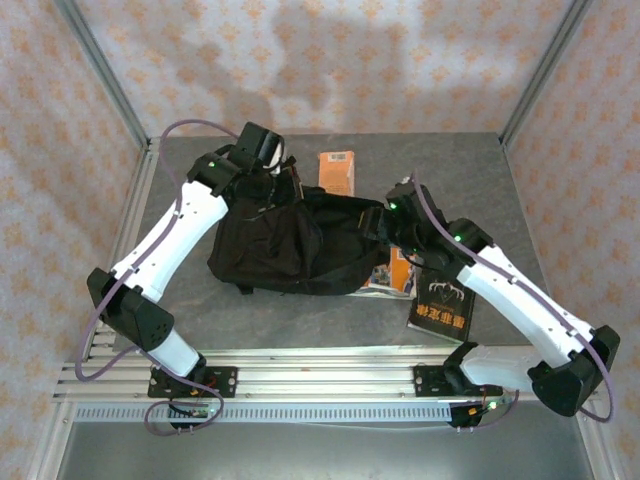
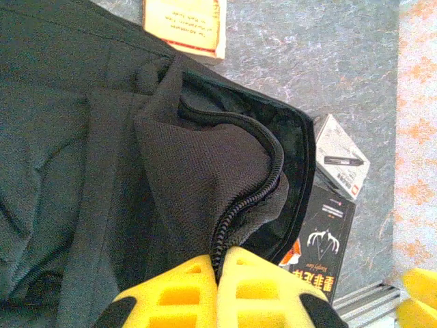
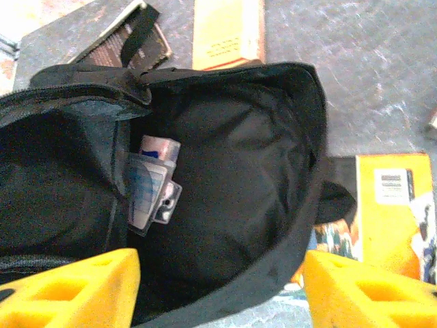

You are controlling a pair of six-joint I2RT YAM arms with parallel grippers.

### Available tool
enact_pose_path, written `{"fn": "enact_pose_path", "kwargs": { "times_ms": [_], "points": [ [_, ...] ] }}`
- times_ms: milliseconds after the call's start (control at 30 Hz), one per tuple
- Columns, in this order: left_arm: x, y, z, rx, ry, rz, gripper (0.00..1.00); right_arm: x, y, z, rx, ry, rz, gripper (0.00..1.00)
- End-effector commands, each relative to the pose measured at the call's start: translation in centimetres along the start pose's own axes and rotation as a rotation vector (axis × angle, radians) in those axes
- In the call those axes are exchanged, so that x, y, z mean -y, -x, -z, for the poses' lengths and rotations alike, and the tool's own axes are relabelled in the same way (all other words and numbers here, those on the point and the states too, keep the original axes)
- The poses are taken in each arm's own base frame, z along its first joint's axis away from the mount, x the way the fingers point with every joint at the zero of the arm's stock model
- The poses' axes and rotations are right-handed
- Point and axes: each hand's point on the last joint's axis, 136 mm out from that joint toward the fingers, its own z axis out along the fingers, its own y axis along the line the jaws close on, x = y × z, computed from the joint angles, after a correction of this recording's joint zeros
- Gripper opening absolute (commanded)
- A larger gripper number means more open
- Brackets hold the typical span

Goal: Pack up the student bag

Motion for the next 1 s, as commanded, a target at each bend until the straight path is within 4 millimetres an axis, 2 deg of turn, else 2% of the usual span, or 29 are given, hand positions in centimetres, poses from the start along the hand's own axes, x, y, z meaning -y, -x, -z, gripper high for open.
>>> {"fn": "enact_pose_path", "kwargs": {
  "times_ms": [0,100,200,333,367,433,533,633,767,967],
  "points": [
    [-0.4,0.5,1.2,0.062,0.005,0.016,0.0,2.9,-1.4,1.0,-0.064,-0.122,-0.028,0.61],
    [-0.8,0.4,1.4,0.075,0.009,0.005,0.0,5.0,-0.8,2.1,-0.059,-0.214,-0.001,0.61],
    [-1.8,0.0,1.5,0.074,0.028,0.008,0.0,7.3,0.1,3.1,-0.056,-0.311,-0.005,0.67],
    [-2.6,-0.8,0.5,0.049,0.029,0.002,0.0,9.2,1.2,3.3,-0.043,-0.388,-0.005,0.82],
    [-2.7,-1.0,0.3,0.041,0.029,0.001,0.0,9.5,1.7,3.5,-0.031,-0.4,-0.01,0.92],
    [-3.3,-1.1,-0.1,0.046,0.048,0.005,0.0,10.4,2.1,2.3,-0.04,-0.439,-0.019,0.98],
    [-3.8,-1.5,-0.7,0.034,0.057,0.017,0.0,11.5,3.3,1.2,-0.022,-0.47,-0.092,0.99],
    [-3.6,-1.5,-1.6,0.017,0.045,0.005,0.0,12.0,4.6,-0.5,-0.006,-0.46,-0.147,1.0],
    [-2.8,-1.5,-3.6,-0.017,0.005,0.009,0.0,13.8,6.5,-3.5,-0.046,-0.458,-0.215,1.0],
    [-1.1,-1.7,-5.8,-0.06,-0.032,-0.007,0.0,19.6,10.1,-8.1,-0.133,-0.513,-0.312,0.94]
  ]
}}
